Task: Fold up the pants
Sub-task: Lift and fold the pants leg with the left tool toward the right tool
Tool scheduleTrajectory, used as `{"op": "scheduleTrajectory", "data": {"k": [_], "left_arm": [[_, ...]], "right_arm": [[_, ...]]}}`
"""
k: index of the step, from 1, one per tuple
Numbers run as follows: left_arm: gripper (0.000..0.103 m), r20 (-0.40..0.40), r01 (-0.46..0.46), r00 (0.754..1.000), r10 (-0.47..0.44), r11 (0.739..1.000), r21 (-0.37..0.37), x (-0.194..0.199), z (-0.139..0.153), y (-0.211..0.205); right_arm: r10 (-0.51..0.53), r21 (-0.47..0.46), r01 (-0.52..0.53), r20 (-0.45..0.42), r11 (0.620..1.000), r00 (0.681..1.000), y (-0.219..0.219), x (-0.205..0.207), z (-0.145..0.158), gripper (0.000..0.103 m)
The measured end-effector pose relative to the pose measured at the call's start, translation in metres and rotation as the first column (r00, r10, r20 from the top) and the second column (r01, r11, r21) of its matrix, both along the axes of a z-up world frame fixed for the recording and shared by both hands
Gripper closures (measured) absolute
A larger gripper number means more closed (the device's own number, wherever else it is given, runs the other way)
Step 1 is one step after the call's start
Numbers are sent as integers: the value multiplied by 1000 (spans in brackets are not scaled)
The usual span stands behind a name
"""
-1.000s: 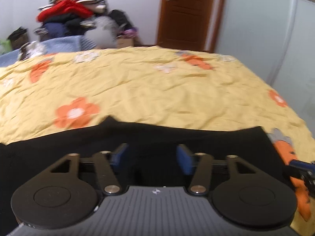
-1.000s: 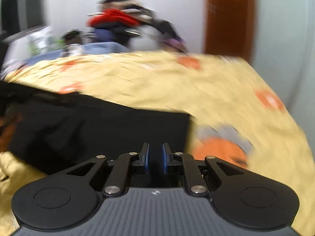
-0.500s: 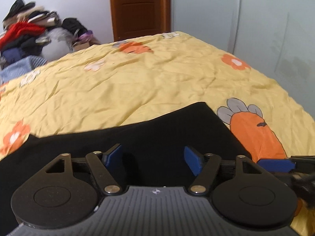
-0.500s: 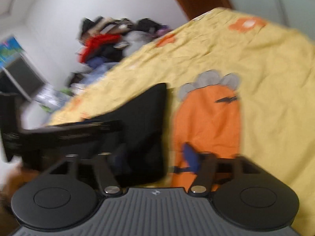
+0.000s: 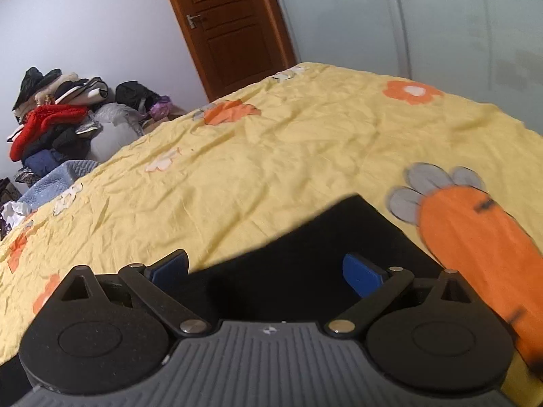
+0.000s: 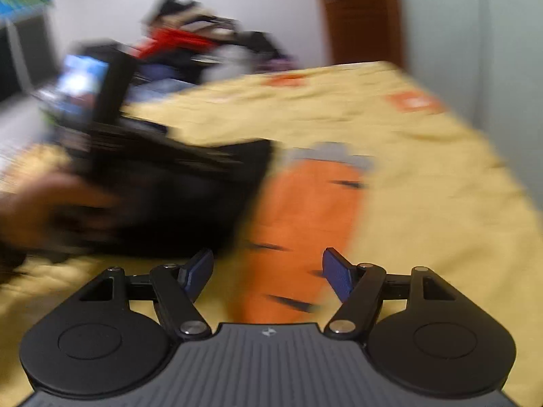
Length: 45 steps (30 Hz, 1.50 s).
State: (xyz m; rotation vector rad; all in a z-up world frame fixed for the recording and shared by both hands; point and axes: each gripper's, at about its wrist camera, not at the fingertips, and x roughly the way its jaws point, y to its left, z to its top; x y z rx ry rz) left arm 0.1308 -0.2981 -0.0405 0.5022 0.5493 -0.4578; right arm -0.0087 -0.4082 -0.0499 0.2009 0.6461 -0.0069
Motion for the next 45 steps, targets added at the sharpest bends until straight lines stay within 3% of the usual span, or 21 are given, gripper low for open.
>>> {"op": "scheduleTrajectory", "data": {"k": [1, 5, 7, 9, 12, 16, 19, 21, 23, 25, 27, 28, 32, 34, 36, 39, 42, 45], "left_arm": [[5, 7, 8, 1000, -8, 1000, -2, -8, 1, 2], [4, 55, 87, 994, -89, 995, 43, -40, -2, -5], [5, 69, 141, 987, -148, 985, 96, -50, -6, -10], [2, 93, 122, 987, -130, 989, 87, -54, -3, -1], [2, 55, 47, 997, -49, 998, 47, -47, 3, 31], [3, -6, -94, 996, 94, 996, -10, -29, 9, 84], [3, -142, -150, 980, 142, 988, -42, -16, 7, 112], [3, -214, -168, 964, 157, 985, -36, -11, 4, 126], [3, -229, -186, 960, 161, 978, -92, -9, 10, 142], [3, -234, -234, 953, 190, 957, -174, 2, 19, 154], [3, -254, -262, 947, 199, 932, -248, 14, 26, 158], [3, -270, -266, 943, 196, 930, -254, 24, 26, 155], [9, -295, -321, 915, 274, 939, -122, 50, 13, 141], [8, -303, -331, 910, 282, 935, -124, 48, 13, 147], [6, -316, -309, 916, 246, 936, -169, 39, 18, 157], [5, -334, -286, 916, 221, 945, -156, 15, 18, 168], [5, -368, -329, 901, 231, 916, -229, 4, 21, 195], [6, -537, -440, 818, 206, 825, -354, 17, 24, 231]], "right_arm": [[-21, -16, 21, 13, 1000, 1000, 1, -2, -1, 32], [-11, 67, 8, 43, 998, 999, 4, -8, -6, 26], [-9, 40, 7, 46, 999, 999, 9, -8, -3, 26], [-56, -18, 57, 53, 998, 997, 11, -11, 0, 26], [-113, -3, 114, 73, 993, 991, 1, -12, 6, 26], [-85, 48, 81, 95, 996, 992, 2, 7, 11, 26], [-29, 14, 27, 91, 1000, 995, 19, 28, 10, 19], [-1, -37, 2, 31, 999, 1000, 27, 43, 1, 17], [-59, -102, 61, 21, 993, 998, 28, 48, 0, 17], [-57, -12, 59, 110, 998, 992, 19, 47, 13, 17], [17, 86, -31, 163, 996, 986, 13, 63, 25, 17], [59, 92, -74, 163, 993, 985, 15, 76, 27, 17], [178, 61, -180, 36, 982, 983, 30, 143, 18, 17], [209, 51, -208, -16, 977, 978, 37, 166, 9, 17], [168, -30, -170, -50, 985, 985, 43, 175, 7, 17], [89, -94, -90, -19, 991, 996, 54, 156, 20, 17], [154, -76, -148, 72, 986, 986, 75, 116, 30, 17], [270, -203, -239, 141, 949, 952, 115, 81, 32, 17]]}}
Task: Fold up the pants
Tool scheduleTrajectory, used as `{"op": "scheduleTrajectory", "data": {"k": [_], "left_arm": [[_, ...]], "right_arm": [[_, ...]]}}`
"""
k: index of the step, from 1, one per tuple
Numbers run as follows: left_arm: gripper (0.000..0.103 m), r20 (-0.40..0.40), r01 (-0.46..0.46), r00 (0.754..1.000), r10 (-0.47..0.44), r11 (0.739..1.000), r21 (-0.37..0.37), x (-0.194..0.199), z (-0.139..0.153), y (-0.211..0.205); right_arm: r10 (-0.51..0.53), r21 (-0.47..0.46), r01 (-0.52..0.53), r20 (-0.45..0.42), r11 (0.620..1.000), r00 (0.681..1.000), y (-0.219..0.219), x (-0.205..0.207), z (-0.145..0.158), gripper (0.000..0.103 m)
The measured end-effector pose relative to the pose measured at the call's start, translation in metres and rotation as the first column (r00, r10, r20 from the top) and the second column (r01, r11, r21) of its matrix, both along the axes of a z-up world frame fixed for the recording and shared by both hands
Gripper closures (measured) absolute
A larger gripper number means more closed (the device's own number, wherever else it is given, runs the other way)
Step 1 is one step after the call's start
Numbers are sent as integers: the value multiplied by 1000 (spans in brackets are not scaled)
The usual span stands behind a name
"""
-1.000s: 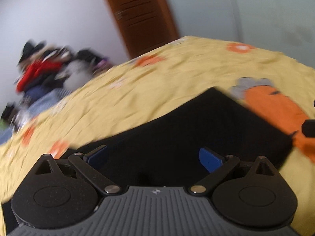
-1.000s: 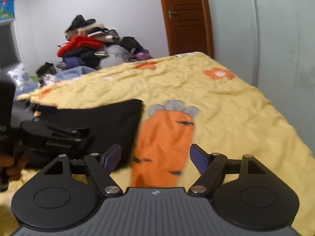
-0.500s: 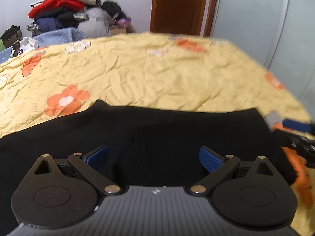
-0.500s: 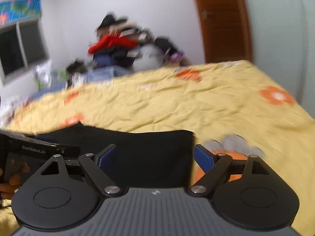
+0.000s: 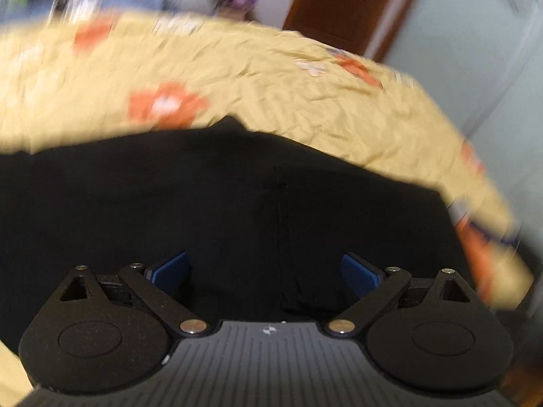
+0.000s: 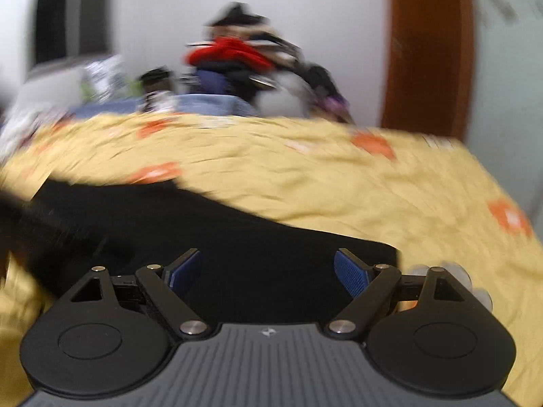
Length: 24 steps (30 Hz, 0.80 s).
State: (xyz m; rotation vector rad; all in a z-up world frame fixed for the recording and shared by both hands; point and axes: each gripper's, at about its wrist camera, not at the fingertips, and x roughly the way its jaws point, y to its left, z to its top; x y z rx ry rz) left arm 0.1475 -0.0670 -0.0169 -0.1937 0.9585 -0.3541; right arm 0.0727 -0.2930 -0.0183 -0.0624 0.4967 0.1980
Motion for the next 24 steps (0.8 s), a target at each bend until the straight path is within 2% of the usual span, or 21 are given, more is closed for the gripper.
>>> {"op": "scheduleTrajectory", "data": {"k": [1, 2, 4, 9, 12, 13, 14, 15, 16, 17, 18, 20, 24], "left_arm": [[5, -68, -7, 998, -1, 995, -104, 7, -3, 10], [6, -142, -2, 990, -28, 978, -207, 15, -8, 17], [8, -249, -28, 967, -57, 946, -324, 25, -20, 23], [9, -279, -20, 953, -116, 897, -442, 31, -34, 18], [12, -310, -72, 945, -102, 860, -505, 35, -44, 18], [20, -313, -84, 945, -98, 851, -518, 35, -45, 19], [35, -323, -97, 942, -96, 840, -533, 35, -47, 20], [44, -343, -113, 934, -100, 829, -548, 37, -50, 18], [67, -372, -132, 922, -107, 816, -562, 37, -56, 17], [85, -391, -146, 914, -110, 810, -569, 35, -61, 15], [87, -398, -153, 912, -104, 813, -562, 33, -63, 14], [94, -375, -161, 925, -59, 833, -529, 25, -62, 14], [95, -308, -148, 951, -11, 861, -486, 9, -47, 25]], "right_arm": [[22, -66, -20, 28, 998, 999, 16, -10, -2, 17], [41, -138, -33, 55, 990, 998, 32, -17, -5, 17], [68, -241, -49, 68, 969, 995, 58, -28, -14, 17], [58, -268, -48, 28, 962, 998, 75, -43, -27, 15], [43, -243, -45, -11, 969, 999, 69, -51, -32, 14], [35, -231, -40, -27, 972, 999, 67, -52, -34, 14], [26, -219, -33, -37, 975, 999, 66, -52, -36, 14], [15, -194, -25, -49, 981, 999, 63, -51, -37, 14], [10, -168, -20, -59, 986, 998, 60, -51, -38, 14], [4, -136, -14, -70, 991, 998, 56, -50, -38, 14], [-1, -116, -8, -74, 993, 997, 54, -49, -40, 14], [-10, -99, 3, -79, 995, 997, 52, -49, -40, 14], [7, -107, -14, -62, 994, 998, 52, -52, -37, 14]]}}
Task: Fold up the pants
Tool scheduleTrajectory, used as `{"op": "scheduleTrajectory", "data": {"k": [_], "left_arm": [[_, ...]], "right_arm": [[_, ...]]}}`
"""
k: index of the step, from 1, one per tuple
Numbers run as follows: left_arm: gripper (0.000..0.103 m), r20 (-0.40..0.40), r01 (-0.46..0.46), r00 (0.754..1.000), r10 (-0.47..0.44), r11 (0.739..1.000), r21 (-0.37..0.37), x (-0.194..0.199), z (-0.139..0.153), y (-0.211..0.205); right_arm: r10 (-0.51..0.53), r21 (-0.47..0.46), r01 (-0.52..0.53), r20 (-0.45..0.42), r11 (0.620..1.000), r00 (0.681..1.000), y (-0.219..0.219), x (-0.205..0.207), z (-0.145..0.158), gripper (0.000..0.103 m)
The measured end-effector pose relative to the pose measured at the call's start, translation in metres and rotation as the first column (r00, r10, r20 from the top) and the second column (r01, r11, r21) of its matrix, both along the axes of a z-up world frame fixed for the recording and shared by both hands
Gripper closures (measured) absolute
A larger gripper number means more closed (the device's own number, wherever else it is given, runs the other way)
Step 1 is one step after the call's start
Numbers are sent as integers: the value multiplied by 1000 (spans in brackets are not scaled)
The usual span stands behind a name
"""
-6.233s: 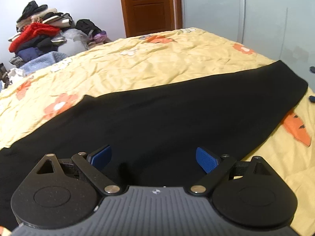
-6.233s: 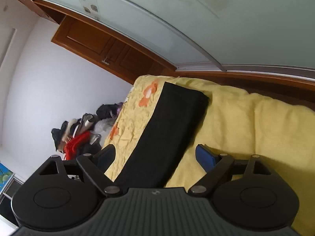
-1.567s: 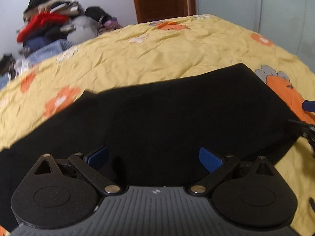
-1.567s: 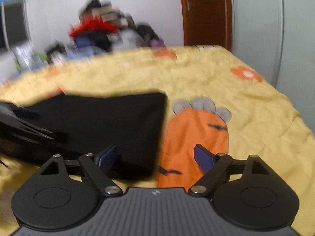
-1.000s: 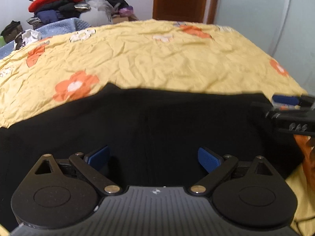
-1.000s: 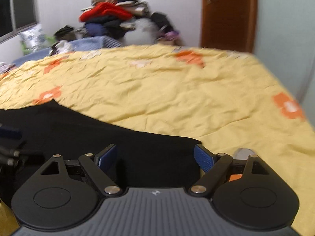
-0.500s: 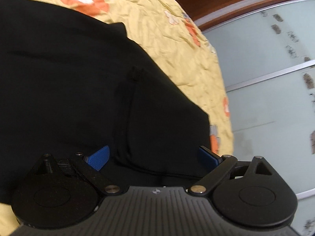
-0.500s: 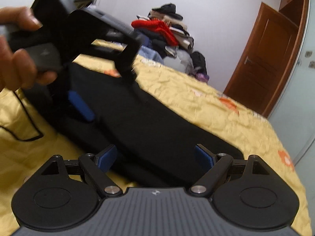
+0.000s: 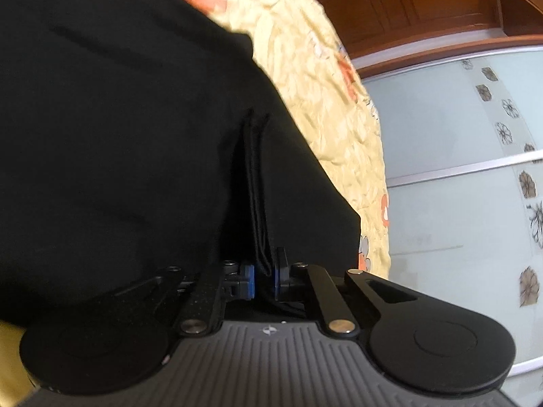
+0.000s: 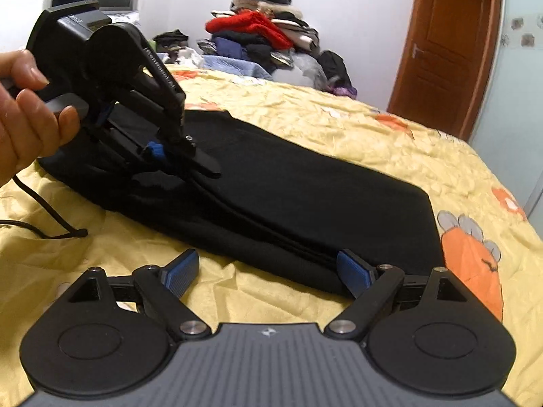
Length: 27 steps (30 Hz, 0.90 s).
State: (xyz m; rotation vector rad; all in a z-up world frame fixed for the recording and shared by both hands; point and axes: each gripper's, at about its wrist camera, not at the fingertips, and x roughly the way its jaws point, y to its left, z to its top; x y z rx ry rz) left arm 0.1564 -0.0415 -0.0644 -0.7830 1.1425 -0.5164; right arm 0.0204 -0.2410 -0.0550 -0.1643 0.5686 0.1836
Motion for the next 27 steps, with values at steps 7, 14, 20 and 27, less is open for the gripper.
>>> {"op": "scheduleTrajectory", "data": {"k": [7, 14, 20, 27], "left_arm": [[94, 23, -2, 1000, 0, 996, 94, -7, -2, 6], [64, 118, -14, 993, -16, 968, 249, -11, 36, 7], [43, 295, 24, 946, -135, 936, 352, 14, 68, -32], [37, 291, 72, 929, -229, 883, 463, 59, 40, -82]], "right_arm": [[-31, 139, 25, 40, 990, 999, -31, 3, 17, 14], [-96, 444, 140, -120, 885, 988, -89, 27, 6, 1], [-130, 341, 115, 21, 933, 991, -99, 65, 40, 2], [-70, 341, 126, -172, 931, 983, -109, 153, 7, 2]]}}
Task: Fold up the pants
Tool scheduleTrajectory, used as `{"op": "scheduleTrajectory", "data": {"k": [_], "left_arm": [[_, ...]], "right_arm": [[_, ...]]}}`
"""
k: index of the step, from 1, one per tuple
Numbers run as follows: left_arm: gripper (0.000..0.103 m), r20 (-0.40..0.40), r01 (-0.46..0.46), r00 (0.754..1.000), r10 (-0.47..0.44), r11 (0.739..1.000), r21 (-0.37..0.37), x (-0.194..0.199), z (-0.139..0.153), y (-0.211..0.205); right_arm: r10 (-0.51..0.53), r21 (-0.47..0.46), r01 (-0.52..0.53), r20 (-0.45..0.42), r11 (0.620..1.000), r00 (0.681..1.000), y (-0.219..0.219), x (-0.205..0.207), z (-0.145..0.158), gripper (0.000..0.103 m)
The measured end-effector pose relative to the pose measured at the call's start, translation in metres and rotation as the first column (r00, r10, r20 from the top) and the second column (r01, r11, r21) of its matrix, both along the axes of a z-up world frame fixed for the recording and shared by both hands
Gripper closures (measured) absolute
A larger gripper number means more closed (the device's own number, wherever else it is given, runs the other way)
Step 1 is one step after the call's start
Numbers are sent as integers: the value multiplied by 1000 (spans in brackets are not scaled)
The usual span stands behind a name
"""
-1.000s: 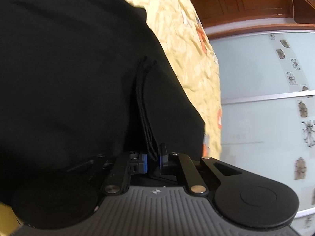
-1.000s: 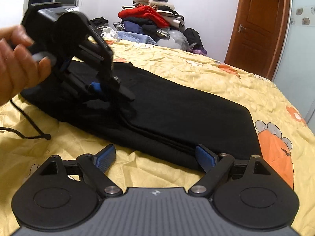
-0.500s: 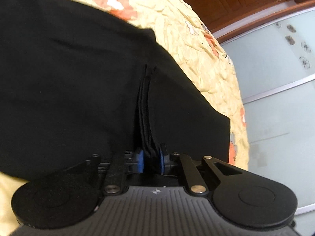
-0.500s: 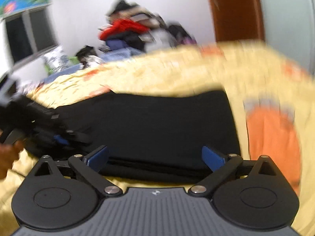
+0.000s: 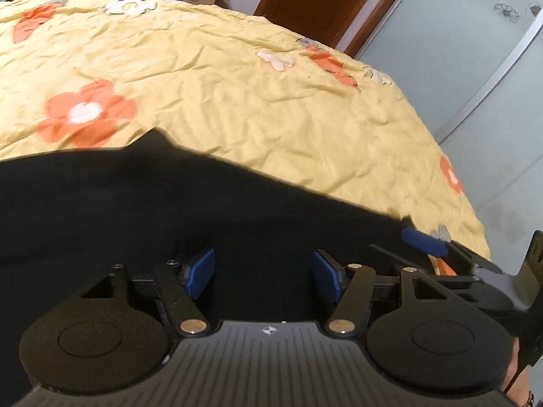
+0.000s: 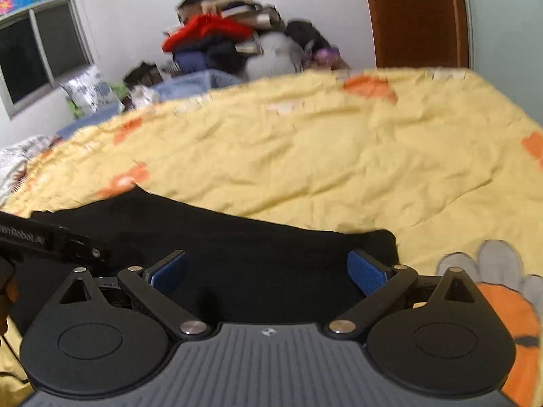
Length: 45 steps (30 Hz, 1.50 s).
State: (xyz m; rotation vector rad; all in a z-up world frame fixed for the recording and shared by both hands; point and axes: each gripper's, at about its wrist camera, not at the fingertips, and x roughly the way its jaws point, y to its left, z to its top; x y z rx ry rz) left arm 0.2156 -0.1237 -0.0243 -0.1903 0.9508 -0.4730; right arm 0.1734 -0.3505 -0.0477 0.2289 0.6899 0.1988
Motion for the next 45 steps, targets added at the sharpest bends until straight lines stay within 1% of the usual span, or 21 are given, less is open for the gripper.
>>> {"op": "scheduleTrajectory", "data": {"k": [4, 7, 9, 13, 16, 20, 24, 27, 29, 31, 33, 35, 36, 37, 38, 39, 41, 42, 43, 44, 45], "left_arm": [[35, 25, -16, 1000, 15, 999, 35, -10, 12, 5], [23, 61, -21, 998, 18, 999, 47, -25, 15, 4], [16, 52, -18, 999, 14, 997, 71, -33, 9, -1], [16, 92, 23, 995, -43, 976, 214, -50, 3, -19], [9, 105, 37, 993, -55, 985, 168, -69, 7, -7], [13, 114, -40, 993, 11, 966, 254, -84, 6, 13], [10, 188, -236, 962, 200, 952, 196, -112, 29, 78], [10, 197, -360, 924, 327, 918, 165, -132, 46, 145], [10, 236, -458, 880, 412, 868, 194, -148, 59, 192], [10, 309, -563, 818, 485, 785, 259, -164, 74, 241], [10, 412, -675, 733, 541, 655, 339, -177, 91, 285], [8, 548, -767, 641, 538, 475, 431, -183, 109, 319], [8, 601, -791, 612, 514, 386, 475, -183, 116, 334], [8, 621, -792, 610, 493, 346, 503, -181, 120, 340], [8, 627, -781, 623, 468, 336, 526, -179, 124, 345], [7, 619, -768, 640, 456, 360, 530, -178, 124, 344], [0, 557, -718, 693, 457, 503, 481, -174, 119, 336], [0, 484, -650, 752, 448, 629, 426, -169, 110, 330], [0, 407, -573, 808, 426, 730, 373, -162, 99, 324], [1, 349, -521, 842, 411, 786, 332, -155, 90, 319], [2, 295, -485, 866, 404, 823, 295, -148, 79, 313]], "right_arm": [[-65, -39, 66, 10, 997, 998, 3, -12, 12, 2], [-15, -58, 17, 47, 998, 999, 11, -44, 21, 2], [12, -64, -10, 30, 998, 999, 17, -53, 16, 2], [-10, -170, 7, -14, 985, 1000, 30, -57, -3, 1], [-19, -224, 23, 18, 974, 1000, 42, -70, 8, 1], [35, -249, -40, -23, 968, 999, 56, -77, -4, 0], [-22, -214, 22, 3, 977, 1000, 66, -91, 11, 0], [19, -148, -12, 44, 989, 999, 81, -106, 24, 0], [67, -105, -62, 48, 993, 997, 93, -111, 29, 0], [117, -79, -112, 56, 991, 992, 109, -115, 32, 0], [161, -65, -157, 65, 985, 985, 128, -118, 37, 0], [203, -70, -197, 90, 978, 975, 148, -122, 43, 0], [225, -84, -217, 106, 973, 969, 159, -125, 47, 0], [252, -114, -239, 124, 964, 960, 171, -127, 50, 0], [284, -170, -258, 151, 951, 947, 186, -131, 54, 0], [306, -224, -265, 173, 938, 936, 200, -135, 56, 0], [346, -324, -272, 198, 906, 917, 229, -139, 57, 0], [363, -358, -278, 196, 891, 911, 243, -138, 57, 0], [374, -372, -287, 186, 883, 908, 256, -135, 56, 0], [382, -376, -296, 176, 878, 907, 268, -132, 54, 0], [388, -375, -304, 172, 876, 905, 280, -129, 53, 0]]}}
